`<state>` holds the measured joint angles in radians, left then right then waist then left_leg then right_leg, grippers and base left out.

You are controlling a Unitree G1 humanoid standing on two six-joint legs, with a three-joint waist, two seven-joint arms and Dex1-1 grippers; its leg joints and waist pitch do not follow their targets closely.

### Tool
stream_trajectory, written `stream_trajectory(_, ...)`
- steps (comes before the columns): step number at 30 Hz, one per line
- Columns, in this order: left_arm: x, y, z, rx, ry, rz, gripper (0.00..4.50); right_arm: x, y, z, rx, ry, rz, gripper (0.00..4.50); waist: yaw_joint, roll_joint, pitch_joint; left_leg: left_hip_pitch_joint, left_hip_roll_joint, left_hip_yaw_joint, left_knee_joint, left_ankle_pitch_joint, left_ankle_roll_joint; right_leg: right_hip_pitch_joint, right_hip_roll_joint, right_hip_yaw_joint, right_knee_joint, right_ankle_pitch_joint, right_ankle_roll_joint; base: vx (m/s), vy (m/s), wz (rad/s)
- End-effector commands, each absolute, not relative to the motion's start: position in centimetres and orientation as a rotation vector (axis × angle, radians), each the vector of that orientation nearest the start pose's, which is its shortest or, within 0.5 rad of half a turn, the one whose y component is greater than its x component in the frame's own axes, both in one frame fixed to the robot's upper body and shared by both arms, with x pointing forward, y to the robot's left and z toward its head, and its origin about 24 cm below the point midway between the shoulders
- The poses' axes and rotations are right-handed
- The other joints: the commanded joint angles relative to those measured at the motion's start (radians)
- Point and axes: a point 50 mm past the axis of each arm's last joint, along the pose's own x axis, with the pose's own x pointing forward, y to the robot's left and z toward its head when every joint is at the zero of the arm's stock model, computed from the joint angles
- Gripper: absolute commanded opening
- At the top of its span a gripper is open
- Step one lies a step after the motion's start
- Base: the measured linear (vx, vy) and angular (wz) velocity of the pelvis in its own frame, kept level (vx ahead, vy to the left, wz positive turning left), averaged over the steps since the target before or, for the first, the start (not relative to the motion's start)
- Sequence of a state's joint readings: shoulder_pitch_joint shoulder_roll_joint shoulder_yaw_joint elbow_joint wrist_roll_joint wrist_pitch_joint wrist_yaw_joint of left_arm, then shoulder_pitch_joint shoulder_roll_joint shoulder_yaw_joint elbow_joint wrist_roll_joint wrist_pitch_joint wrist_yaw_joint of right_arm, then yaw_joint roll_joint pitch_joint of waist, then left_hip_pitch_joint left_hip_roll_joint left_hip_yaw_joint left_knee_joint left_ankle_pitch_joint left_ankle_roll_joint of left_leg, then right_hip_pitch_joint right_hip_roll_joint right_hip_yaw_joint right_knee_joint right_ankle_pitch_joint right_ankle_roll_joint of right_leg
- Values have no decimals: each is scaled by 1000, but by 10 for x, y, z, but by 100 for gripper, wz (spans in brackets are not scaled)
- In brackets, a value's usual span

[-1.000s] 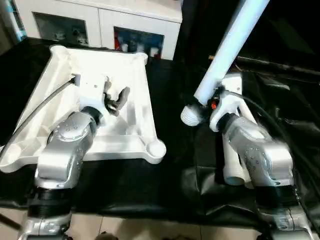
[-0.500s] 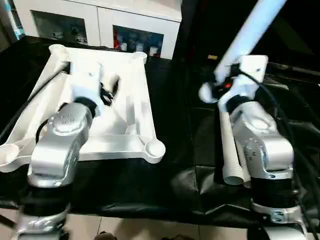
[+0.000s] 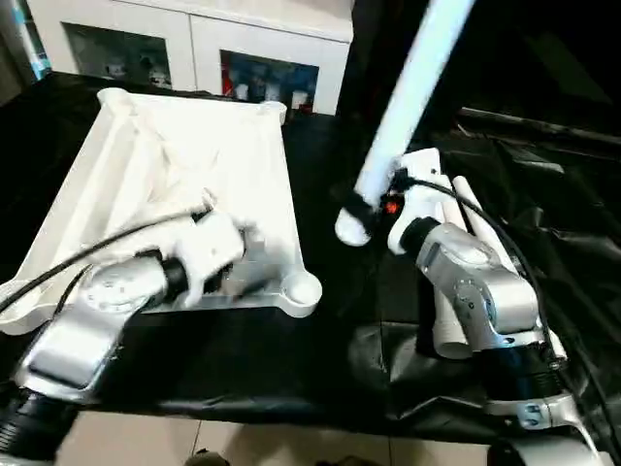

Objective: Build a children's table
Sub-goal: Insert table leg to table base

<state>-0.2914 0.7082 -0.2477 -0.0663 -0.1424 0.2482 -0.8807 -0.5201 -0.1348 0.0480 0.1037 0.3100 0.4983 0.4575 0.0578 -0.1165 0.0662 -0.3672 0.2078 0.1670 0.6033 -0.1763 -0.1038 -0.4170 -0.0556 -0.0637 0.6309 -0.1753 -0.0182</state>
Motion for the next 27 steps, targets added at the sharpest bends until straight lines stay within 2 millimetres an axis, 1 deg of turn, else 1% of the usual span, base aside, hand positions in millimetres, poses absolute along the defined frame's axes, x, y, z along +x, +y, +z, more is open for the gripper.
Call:
stream_trajectory(1, 272, 181, 94, 607, 306, -1114, 385, 325, -101, 121, 120, 105, 721, 191, -1, 30, -65, 15, 18, -2, -80, -243, -52, 44, -67, 53, -78, -303, -96, 0, 0, 0)
stream_trajectory(3, 274, 184, 91, 631, 337, -1137, 385, 324, -100, 119, 118, 110, 739, 191, 0, 31, -66, 16, 21, -3, -81, -232, -57, 45, -68, 53, -75, -286, -101, 0, 0, 0)
stream_trajectory(4, 275, 186, 89, 645, 357, -1147, 379, 324, -99, 119, 121, 111, 747, 191, 1, 33, -67, 17, 21, -3, -80, -231, -57, 44, -68, 54, -75, -280, -104, 0, 0, 0)
stream_trajectory(5, 275, 186, 88, 649, 365, -1151, 364, 324, -99, 118, 123, 111, 751, 191, 1, 32, -68, 19, 20, -2, -80, -232, -58, 44, -68, 54, -74, -275, -109, 0, 0, 0)
stream_trajectory(6, 277, 187, 88, 648, 367, -1156, 341, 324, -100, 118, 120, 112, 749, 191, 3, 39, -68, 18, 22, -3, -81, -228, -62, 46, -70, 54, -70, -259, -118, 0, 0, 0)
stream_trajectory(7, 280, 187, 89, 655, 367, -1159, 341, 323, -100, 118, 118, 111, 749, 191, 3, 42, -67, 18, 21, -3, -82, -233, -64, 45, -68, 53, -73, -259, -119, 0, 0, 0)
stream_trajectory(8, 282, 187, 89, 660, 367, -1163, 342, 323, -100, 118, 118, 111, 751, 191, 4, 46, -68, 20, 21, -3, -81, -241, -68, 46, -69, 53, -71, -253, -124, 0, 0, 0)
stream_trajectory(9, 286, 187, 90, 653, 369, -1171, 342, 322, -101, 117, 122, 109, 755, 191, 4, 44, -69, 21, 19, -2, -80, -247, -70, 46, -67, 53, -73, -250, -127, 0, 0, 0)
stream_trajectory(10, 287, 188, 90, 647, 371, -1179, 316, 321, -101, 118, 126, 108, 759, 191, 4, 45, -69, 20, 19, -3, -80, -245, -72, 48, -69, 53, -71, -244, -129, 0, 0, 0)
stream_trajectory(11, 289, 187, 91, 643, 366, -1182, 316, 320, -101, 118, 128, 106, 764, 191, 5, 48, -70, 19, 19, -4, -81, -236, -73, 50, -69, 53, -69, -230, -134, 0, 0, 0)
stream_trajectory(12, 290, 187, 92, 634, 359, -1187, 298, 320, -101, 117, 128, 105, 766, 191, 5, 45, -70, 18, 20, -4, -80, -230, -72, 51, -70, 53, -69, -217, -137, 0, 0, 0)
stream_trajectory(13, 292, 187, 93, 626, 356, -1196, 299, 319, -102, 117, 127, 105, 766, 191, 6, 52, -71, 18, 20, -4, -79, -228, -73, 52, -70, 53, -67, -207, -141, 0, 0, 0)
stream_trajectory(14, 293, 187, 93, 626, 357, -1202, 297, 319, -102, 116, 127, 107, 766, 191, 5, 47, -72, 18, 20, -3, -79, -226, -72, 53, -70, 53, -67, -200, -144, 0, 0, 0)
stream_trajectory(15, 295, 187, 93, 626, 361, -1226, 286, 317, -103, 114, 127, 113, 764, 191, 7, 56, -73, 18, 18, -4, -78, -218, -70, 54, -70, 53, -67, -194, -147, 0, 0, 0)
stream_trajectory(16, 295, 187, 93, 624, 371, -1242, 286, 317, -104, 113, 129, 118, 760, 191, 6, 52, -72, 18, 18, -2, -79, -221, -69, 53, -69, 53, -70, -193, -147, 0, 0, 0)
stream_trajectory(17, 295, 188, 92, 622, 379, -1254, 268, 317, -105, 112, 130, 121, 757, 191, 6, 50, -73, 17, 19, -3, -79, -223, -70, 56, -70, 53, -67, -194, -150, 0, 0, 0)
stream_trajectory(18, 295, 188, 91, 622, 392, -1266, 255, 316, -105, 112, 131, 122, 756, 191, 5, 56, -73, 18, 19, -3, -79, -225, -71, 55, -69, 53, -68, -189, -153, 0, 0, 0)
stream_trajectory(19, 295, 188, 91, 622, 397, -1271, 250, 316, -105, 111, 131, 122, 756, 191, 5, 54, -72, 17, 18, -4, -79, -227, -70, 56, -69, 53, -68, -193, -154, 0, 0, 0)
stream_trajectory(20, 295, 189, 90, 627, 405, -1274, 250, 316, -105, 112, 136, 120, 755, 191, 6, 55, -72, 17, 20, -4, -80, -233, -70, 56, -70, 53, -67, -203, -156, 0, 0, 0)
stream_trajectory(21, 295, 190, 89, 630, 409, -1275, 238, 315, -105, 112, 139, 119, 754, 191, 8, 71, -73, 19, 19, -6, -79, -238, -73, 55, -72, 53, -66, -204, -160, 0, 0, 0)
stream_trajectory(22, 295, 191, 88, 630, 415, -1277, 211, 315, -105, 112, 141, 118, 753, 191, 6, 64, -72, 19, 19, -4, -79, -241, -71, 55, -70, 53, -70, -203, -160, 0, 0, 0)
stream_trajectory(23, 296, 191, 88, 630, 415, -1276, 211, 315, -105, 112, 142, 117, 751, 191, 6, 63, -72, 19, 19, -4, -79, -242, -70, 55, -70, 52, -69, -202, -161, 0, 0, 0)
stream_trajectory(25, 296, 192, 88, 622, 418, -1282, 206, 314, -106, 111, 151, 116, 742, 191, 7, 63, -72, 18, 18, -4, -78, -235, -66, 57, -70, 53, -69, -205, -164, 0, 0, 0)
stream_trajectory(26, 297, 193, 88, 623, 420, -1285, 199, 314, -106, 111, 156, 116, 735, 191, 8, 71, -73, 18, 19, -5, -78, -232, -68, 57, -71, 53, -67, -201, -166, 0, 0, 0)
stream_trajectory(27, 297, 194, 88, 625, 422, -1283, 171, 314, -106, 111, 160, 116, 731, 191, 8, 69, -71, 19, 19, -4, -79, -236, -66, 56, -70, 53, -70, -200, -168, 0, 0, 0)
